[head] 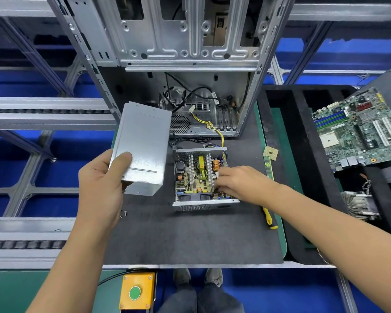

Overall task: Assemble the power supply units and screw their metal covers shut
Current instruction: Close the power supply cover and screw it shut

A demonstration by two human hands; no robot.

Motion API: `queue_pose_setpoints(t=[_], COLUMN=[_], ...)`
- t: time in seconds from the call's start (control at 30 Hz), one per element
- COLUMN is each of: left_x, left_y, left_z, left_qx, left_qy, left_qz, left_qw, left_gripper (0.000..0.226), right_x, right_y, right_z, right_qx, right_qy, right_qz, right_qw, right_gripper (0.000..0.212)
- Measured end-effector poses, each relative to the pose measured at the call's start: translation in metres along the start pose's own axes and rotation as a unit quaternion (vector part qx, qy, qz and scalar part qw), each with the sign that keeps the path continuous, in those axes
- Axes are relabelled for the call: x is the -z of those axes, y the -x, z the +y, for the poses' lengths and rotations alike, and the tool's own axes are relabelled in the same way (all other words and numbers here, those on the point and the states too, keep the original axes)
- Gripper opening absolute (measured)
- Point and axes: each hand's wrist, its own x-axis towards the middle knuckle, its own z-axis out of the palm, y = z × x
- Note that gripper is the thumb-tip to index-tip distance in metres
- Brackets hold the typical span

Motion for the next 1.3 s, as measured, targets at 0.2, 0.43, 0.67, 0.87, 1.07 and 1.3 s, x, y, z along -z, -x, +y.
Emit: queue_pose_setpoints(t=[0.2,0.43,0.67,0.87,1.07,1.3], left_x=[0.000,-0.003,-0.003,-0.006,-0.013,-0.020], left_y=[-0.002,-0.003,-0.002,-0.005,-0.006,-0.007], left_z=[-0.002,0.000,0.005,0.009,0.009,0.022], left_qx=[-0.002,0.002,-0.008,-0.010,-0.013,0.066], left_qy=[-0.004,-0.017,-0.020,-0.019,0.020,0.167], left_qz=[-0.002,0.000,-0.004,-0.002,-0.010,-0.025], left_qw=[1.000,1.000,1.000,1.000,1.000,0.984], left_gripper=[0.018,0.018,0.020,0.024,0.028,0.026], right_x=[-0.003,0.002,-0.008,-0.036,-0.046,-0.032], right_y=[0.006,-0.002,0.011,0.027,0.020,0.024], right_z=[0.003,0.009,0.016,0.017,0.004,-0.004], right_qx=[0.032,0.158,-0.069,-0.333,-0.325,-0.328], right_qy=[0.007,0.126,-0.221,-0.494,-0.535,-0.490], right_qz=[-0.012,-0.001,0.255,0.154,0.162,0.329], right_qw=[0.999,0.979,0.939,0.788,0.763,0.738], right_gripper=[0.041,0.023,0.018,0.007,0.016,0.016])
